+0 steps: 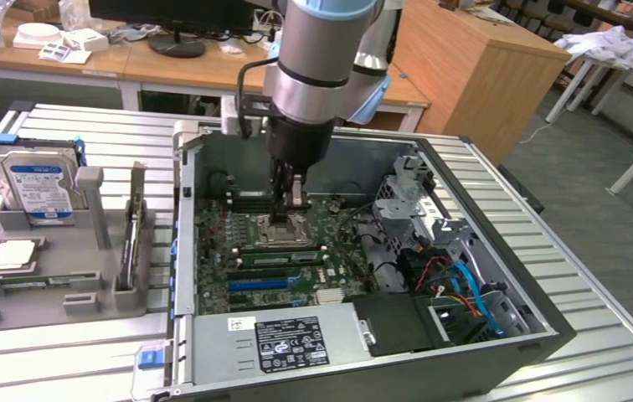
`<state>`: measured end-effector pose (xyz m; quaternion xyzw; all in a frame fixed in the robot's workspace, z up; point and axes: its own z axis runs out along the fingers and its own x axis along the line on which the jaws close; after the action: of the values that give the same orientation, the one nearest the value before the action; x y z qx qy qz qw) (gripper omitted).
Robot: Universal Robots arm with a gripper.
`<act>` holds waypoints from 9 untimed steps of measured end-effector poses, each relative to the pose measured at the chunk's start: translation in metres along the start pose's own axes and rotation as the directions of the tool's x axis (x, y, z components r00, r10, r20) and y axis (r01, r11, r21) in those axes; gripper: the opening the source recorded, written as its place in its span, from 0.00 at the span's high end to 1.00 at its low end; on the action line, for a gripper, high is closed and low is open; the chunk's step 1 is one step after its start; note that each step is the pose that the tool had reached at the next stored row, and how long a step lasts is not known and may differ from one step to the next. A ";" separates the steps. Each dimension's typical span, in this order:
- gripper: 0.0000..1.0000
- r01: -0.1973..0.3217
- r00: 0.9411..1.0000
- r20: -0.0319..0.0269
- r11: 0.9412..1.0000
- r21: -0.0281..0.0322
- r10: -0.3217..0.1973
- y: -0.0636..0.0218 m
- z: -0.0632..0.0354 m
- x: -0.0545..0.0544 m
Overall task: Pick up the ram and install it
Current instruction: 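Press down the ram until it locks into place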
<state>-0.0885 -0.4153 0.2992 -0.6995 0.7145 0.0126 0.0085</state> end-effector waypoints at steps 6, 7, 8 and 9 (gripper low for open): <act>0.90 0.000 1.000 0.000 1.000 0.000 0.000 0.0001 -0.0140 0.000; 0.90 0.000 1.000 0.000 1.000 0.000 0.000 0.0001 -0.0161 0.000; 0.90 0.000 1.000 0.000 1.000 0.000 0.000 0.0001 -0.0183 -0.001; 0.90 0.000 1.000 0.000 1.000 0.000 0.000 0.0001 -0.0203 -0.001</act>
<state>-0.0885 -0.4153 0.3196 -0.6995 0.7145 0.0126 0.0085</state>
